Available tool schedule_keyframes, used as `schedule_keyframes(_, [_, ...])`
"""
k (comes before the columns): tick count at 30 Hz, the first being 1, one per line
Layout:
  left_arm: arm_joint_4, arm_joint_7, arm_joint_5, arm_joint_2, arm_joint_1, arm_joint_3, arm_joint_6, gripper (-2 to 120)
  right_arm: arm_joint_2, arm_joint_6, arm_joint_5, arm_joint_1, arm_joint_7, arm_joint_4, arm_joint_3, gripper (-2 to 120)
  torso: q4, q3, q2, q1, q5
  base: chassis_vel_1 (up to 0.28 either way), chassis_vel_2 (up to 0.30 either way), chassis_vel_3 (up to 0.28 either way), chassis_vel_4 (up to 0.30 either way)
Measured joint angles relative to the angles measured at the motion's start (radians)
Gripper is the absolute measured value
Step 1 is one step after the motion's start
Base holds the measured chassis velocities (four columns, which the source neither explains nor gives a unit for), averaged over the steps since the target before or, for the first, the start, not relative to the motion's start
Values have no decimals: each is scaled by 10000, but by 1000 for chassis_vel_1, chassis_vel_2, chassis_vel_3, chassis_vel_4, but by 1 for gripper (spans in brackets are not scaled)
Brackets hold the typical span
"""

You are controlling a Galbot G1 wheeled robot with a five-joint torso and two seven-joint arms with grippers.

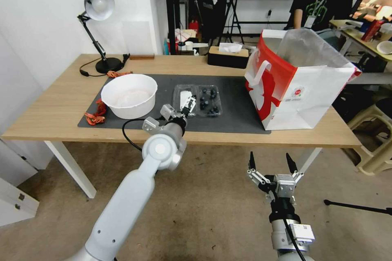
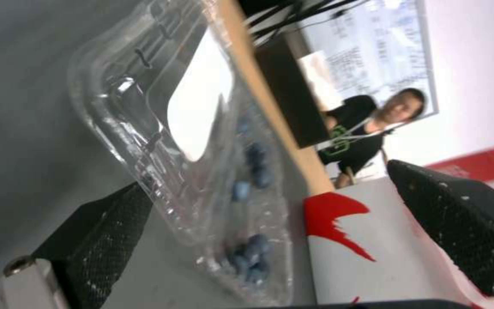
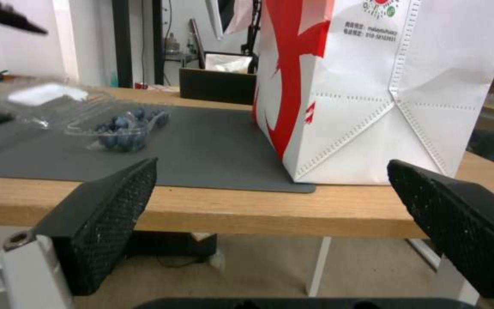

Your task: Close the takeout container lid, then place the container into the takeout bag.

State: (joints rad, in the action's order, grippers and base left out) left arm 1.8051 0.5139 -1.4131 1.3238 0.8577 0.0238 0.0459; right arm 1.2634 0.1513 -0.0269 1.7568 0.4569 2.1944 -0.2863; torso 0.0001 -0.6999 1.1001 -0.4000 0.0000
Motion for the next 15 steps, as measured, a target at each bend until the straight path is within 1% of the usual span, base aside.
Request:
schedule_keyframes(2, [30,-576,774,-113,28,-287,279,100,7,19,-27,15,0,0,-5,100,-1,0,0,0,0,0,0,0,0])
schedule_keyframes(3, [30,-750,1008,-146,30,-357,356,100,9,25,-36,21,0,0,-11,100,-1,0,0,0,0,0,0,0,0])
schedule_keyframes(4, [30,-750,1008,-146,30,-357,356,100,9,25,-36,21,0,0,-11,100,-1,0,0,0,0,0,0,0,0])
schedule_keyframes(5, [29,-1046,1377,-192,28,-473,496,100,14,43,-47,35,0,0,-24,100,0,0,0,0,0,0,0,0,0])
schedule_keyframes(6, [27,-1206,1577,-222,9,-551,580,100,16,53,-52,44,-1,0,-37,100,-1,0,0,0,-1,0,0,0,0])
schedule_keyframes(8, [27,-1275,1657,-234,-7,-588,617,100,16,57,-55,47,0,0,-43,100,-1,0,0,0,-1,0,0,0,0])
schedule_keyframes(10, [8,-1610,2008,-302,-179,-799,785,100,15,83,-63,68,-2,0,-91,100,-1,0,0,0,0,0,0,0,0])
schedule_keyframes(15, [-58,-1745,1907,-348,-486,-1036,833,100,24,89,-64,65,-4,-14,-133,100,0,0,0,0,-1,0,0,0,0])
